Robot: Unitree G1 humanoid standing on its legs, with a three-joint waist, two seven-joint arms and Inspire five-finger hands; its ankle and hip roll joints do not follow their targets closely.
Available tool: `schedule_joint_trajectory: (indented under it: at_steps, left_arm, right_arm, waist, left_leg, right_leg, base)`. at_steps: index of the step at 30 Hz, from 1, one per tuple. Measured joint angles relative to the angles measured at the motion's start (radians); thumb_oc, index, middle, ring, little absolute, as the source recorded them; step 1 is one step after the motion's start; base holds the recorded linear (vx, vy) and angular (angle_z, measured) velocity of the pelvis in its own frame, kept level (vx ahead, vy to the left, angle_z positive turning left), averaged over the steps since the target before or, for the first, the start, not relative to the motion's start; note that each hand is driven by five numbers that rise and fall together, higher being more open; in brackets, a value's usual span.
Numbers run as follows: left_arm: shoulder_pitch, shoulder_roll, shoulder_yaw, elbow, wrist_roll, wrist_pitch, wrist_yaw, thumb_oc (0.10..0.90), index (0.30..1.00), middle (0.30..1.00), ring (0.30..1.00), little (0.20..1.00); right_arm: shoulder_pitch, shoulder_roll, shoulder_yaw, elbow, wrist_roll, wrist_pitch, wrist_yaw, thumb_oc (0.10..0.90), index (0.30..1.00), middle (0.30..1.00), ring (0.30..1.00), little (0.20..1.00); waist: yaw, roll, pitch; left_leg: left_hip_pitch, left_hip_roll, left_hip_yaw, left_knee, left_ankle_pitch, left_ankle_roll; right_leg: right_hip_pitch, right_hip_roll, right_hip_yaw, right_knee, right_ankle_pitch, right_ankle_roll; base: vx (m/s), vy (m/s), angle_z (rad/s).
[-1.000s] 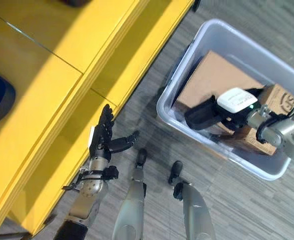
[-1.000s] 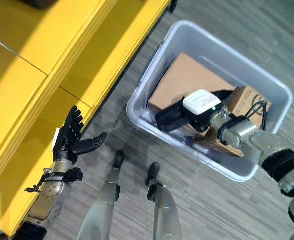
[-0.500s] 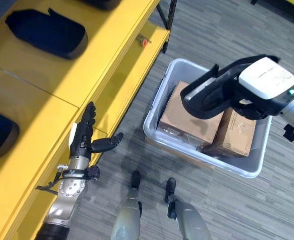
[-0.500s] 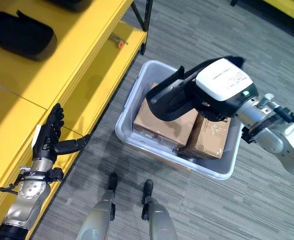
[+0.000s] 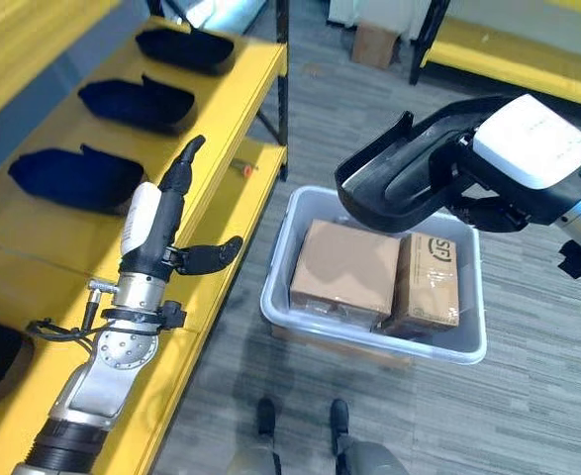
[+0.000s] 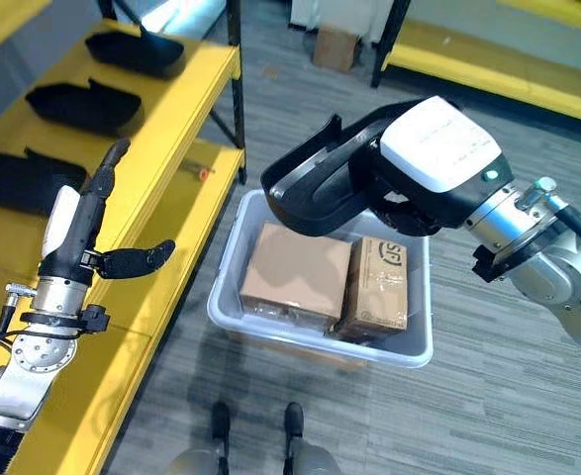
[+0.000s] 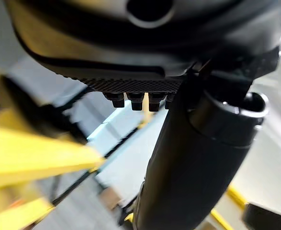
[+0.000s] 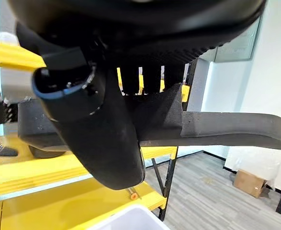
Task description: Move parts from the plastic box to the shelf.
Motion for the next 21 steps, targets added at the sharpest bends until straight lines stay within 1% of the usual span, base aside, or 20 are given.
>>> schedule_joint_trajectory:
  at_steps: [3, 6, 8, 11, 13, 16, 18, 21]
  left_arm:
    - [0.000, 0.000, -0.007, -0.008, 0.045, -0.001, 0.021, 0.900, 1.000, 1.000, 1.000, 1.000]
    - [0.000, 0.000, -0.020, -0.013, 0.105, -0.001, 0.033, 0.900, 1.000, 1.000, 1.000, 1.000]
    - [0.000, 0.001, -0.055, -0.028, 0.150, -0.002, 0.049, 0.900, 1.000, 1.000, 1.000, 1.000]
    - [-0.001, 0.002, -0.086, -0.042, 0.190, -0.007, 0.054, 0.900, 1.000, 1.000, 1.000, 1.000]
    - [-0.001, 0.002, -0.099, -0.043, 0.194, -0.016, 0.057, 0.900, 1.000, 1.000, 1.000, 1.000]
    - [-0.004, 0.001, -0.164, -0.044, 0.231, -0.016, 0.066, 0.900, 1.000, 1.000, 1.000, 1.000]
    - [-0.005, -0.009, -0.178, -0.044, 0.232, -0.016, 0.067, 0.900, 1.000, 1.000, 1.000, 1.000]
    - [-0.007, -0.013, -0.214, -0.045, 0.235, -0.018, 0.069, 0.900, 1.000, 1.000, 1.000, 1.000]
  right_arm:
    - [0.000, 0.010, 0.007, 0.004, 0.017, 0.003, 0.000, 0.400, 0.300, 0.300, 0.300, 0.300]
    - [0.000, 0.031, 0.014, 0.004, 0.018, 0.002, 0.000, 0.400, 0.300, 0.300, 0.300, 0.300]
    - [0.000, 0.038, 0.052, 0.004, 0.037, 0.000, -0.001, 0.400, 0.300, 0.300, 0.300, 0.300]
    - [0.000, 0.049, 0.080, 0.007, 0.037, 0.003, -0.001, 0.400, 0.300, 0.300, 0.300, 0.300]
    - [0.000, 0.052, 0.083, 0.004, 0.037, -0.002, -0.001, 0.400, 0.300, 0.300, 0.300, 0.300]
    - [0.000, 0.063, 0.084, 0.005, 0.038, 0.000, -0.002, 0.400, 0.300, 0.300, 0.300, 0.300]
    - [0.000, 0.070, 0.086, 0.006, 0.038, 0.002, -0.007, 0.400, 0.300, 0.300, 0.300, 0.300]
    - [-0.021, 0.078, 0.129, 0.010, 0.039, 0.001, -0.015, 0.400, 0.300, 0.300, 0.300, 0.300]
  waist:
    - [-0.016, 0.001, -0.022]
    - [-0.021, 0.001, -0.030]
    - [-0.022, 0.002, -0.055]
    - [-0.023, 0.000, -0.069]
    - [-0.024, 0.000, -0.071]
    - [-0.023, -0.001, -0.072]
    - [-0.023, -0.001, -0.072]
    - [-0.022, -0.004, -0.074]
  left_leg:
    - [0.005, 0.001, 0.003, 0.000, -0.002, 0.000]
    - [0.020, 0.001, 0.003, 0.000, -0.002, 0.000]
    - [0.020, 0.001, 0.003, 0.000, -0.008, -0.001]
    - [0.021, 0.001, 0.002, 0.000, -0.007, -0.001]
    - [0.021, 0.001, 0.002, 0.000, -0.007, -0.001]
    - [0.025, 0.000, -0.001, 0.000, -0.006, 0.000]
    - [0.026, 0.000, -0.001, 0.000, -0.006, 0.000]
    - [0.028, 0.000, -0.002, 0.000, -0.006, 0.000]
  right_leg:
    - [0.003, 0.001, 0.002, 0.000, 0.000, 0.000]
    - [0.017, 0.001, 0.003, 0.000, 0.000, 0.000]
    - [0.018, 0.001, 0.003, 0.000, -0.001, 0.000]
    - [0.019, 0.001, 0.003, 0.000, -0.001, 0.000]
    - [0.020, 0.001, 0.003, 0.000, -0.001, 0.000]
    - [0.025, 0.001, 0.001, 0.000, 0.000, 0.000]
    - [0.026, 0.001, 0.001, 0.000, 0.000, 0.000]
    - [0.029, 0.001, 0.001, 0.000, 0.000, 0.000]
  base:
    - [0.00, 0.001, -0.02]
    - [0.00, 0.000, 0.00]
    - [0.00, 0.000, 0.00]
    - [0.00, 0.000, 0.00]
    - [0.00, 0.000, 0.00]
    - [0.00, -0.003, 0.01]
    - [0.00, 0.000, 0.00]
    - [0.00, 0.000, 0.00]
